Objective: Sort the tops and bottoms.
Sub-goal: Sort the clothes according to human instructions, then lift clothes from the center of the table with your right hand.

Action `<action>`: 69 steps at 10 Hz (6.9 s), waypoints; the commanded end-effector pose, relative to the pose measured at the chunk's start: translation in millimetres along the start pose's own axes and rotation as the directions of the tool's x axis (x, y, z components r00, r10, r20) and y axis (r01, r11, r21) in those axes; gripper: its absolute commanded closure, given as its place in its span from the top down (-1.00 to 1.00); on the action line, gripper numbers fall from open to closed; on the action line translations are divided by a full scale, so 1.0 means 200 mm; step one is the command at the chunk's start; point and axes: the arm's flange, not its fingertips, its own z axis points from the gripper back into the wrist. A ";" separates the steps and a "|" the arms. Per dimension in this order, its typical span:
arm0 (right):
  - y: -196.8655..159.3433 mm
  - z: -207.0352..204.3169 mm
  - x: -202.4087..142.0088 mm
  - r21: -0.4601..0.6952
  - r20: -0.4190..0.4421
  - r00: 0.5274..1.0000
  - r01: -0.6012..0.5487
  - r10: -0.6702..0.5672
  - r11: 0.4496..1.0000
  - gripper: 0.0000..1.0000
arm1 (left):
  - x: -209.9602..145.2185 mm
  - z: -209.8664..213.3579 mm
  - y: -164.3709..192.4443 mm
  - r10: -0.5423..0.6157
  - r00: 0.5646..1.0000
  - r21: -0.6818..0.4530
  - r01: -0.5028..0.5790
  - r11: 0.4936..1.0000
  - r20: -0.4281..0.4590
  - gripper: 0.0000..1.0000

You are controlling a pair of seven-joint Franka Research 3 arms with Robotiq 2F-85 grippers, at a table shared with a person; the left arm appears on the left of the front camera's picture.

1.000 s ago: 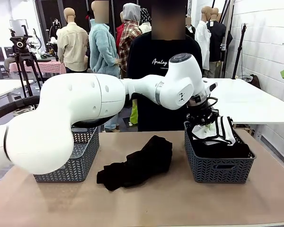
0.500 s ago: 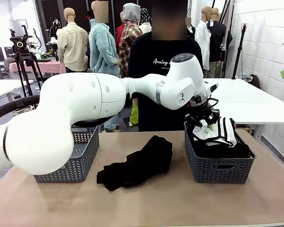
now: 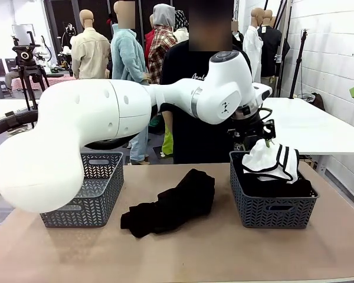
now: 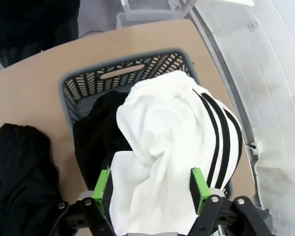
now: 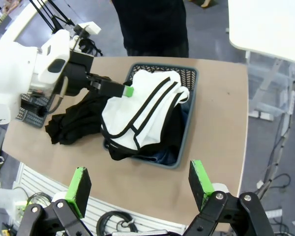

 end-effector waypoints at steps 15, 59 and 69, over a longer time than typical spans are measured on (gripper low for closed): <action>0.00 -0.01 -0.01 -0.009 -0.011 1.000 -0.004 0.004 1.000 1.00 | 0.01 0.05 0.01 0.020 1.000 0.017 -0.021 1.000 0.022 1.00; 0.00 -0.01 -0.01 -0.009 -0.011 1.000 -0.004 0.004 1.000 1.00 | -0.94 1.66 1.79 -0.059 0.980 0.155 0.090 0.984 -0.190 1.00; 0.53 -0.29 0.32 0.313 0.004 0.962 -0.260 0.273 0.913 1.00 | -0.94 1.66 1.79 -0.059 0.980 0.155 0.090 0.984 -0.190 1.00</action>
